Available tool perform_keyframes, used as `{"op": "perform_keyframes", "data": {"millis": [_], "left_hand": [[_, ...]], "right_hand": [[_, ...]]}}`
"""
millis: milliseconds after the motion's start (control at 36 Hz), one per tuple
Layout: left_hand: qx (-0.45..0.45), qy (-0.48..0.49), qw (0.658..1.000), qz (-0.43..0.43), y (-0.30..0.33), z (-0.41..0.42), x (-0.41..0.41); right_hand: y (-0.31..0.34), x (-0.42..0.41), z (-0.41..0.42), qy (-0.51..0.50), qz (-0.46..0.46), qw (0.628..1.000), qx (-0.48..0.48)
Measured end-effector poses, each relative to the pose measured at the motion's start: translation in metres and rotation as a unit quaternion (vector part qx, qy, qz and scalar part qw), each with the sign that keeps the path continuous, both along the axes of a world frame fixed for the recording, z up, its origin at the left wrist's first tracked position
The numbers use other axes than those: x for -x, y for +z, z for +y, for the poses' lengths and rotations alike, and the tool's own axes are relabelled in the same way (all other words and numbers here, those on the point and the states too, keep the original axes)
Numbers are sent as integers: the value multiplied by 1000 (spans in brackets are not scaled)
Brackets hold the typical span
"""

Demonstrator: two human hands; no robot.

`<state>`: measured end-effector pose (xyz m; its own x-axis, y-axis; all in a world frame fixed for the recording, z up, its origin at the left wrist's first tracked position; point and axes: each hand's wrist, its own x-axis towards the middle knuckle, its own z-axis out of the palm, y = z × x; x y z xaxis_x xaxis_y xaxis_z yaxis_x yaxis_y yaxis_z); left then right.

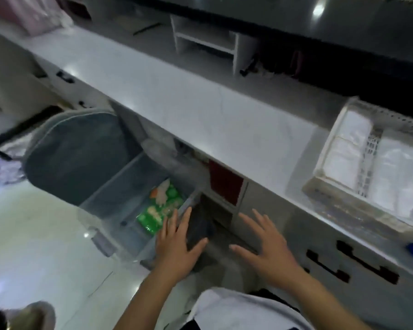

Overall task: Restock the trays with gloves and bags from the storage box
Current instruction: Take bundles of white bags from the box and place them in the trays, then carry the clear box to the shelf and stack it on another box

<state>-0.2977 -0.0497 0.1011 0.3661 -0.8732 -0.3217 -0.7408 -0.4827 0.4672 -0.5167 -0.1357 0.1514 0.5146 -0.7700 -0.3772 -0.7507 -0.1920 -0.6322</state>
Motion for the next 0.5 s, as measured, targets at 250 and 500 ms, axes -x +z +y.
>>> {"op": "perform_keyframes", "data": {"millis": [250, 500], "left_hand": [[10, 178, 980, 85, -25, 110, -53], [-11, 252, 956, 153, -45, 128, -74]], "right_hand": [[-7, -102, 38, 141, 28, 989, 24], [-23, -148, 28, 202, 96, 975, 11]]}}
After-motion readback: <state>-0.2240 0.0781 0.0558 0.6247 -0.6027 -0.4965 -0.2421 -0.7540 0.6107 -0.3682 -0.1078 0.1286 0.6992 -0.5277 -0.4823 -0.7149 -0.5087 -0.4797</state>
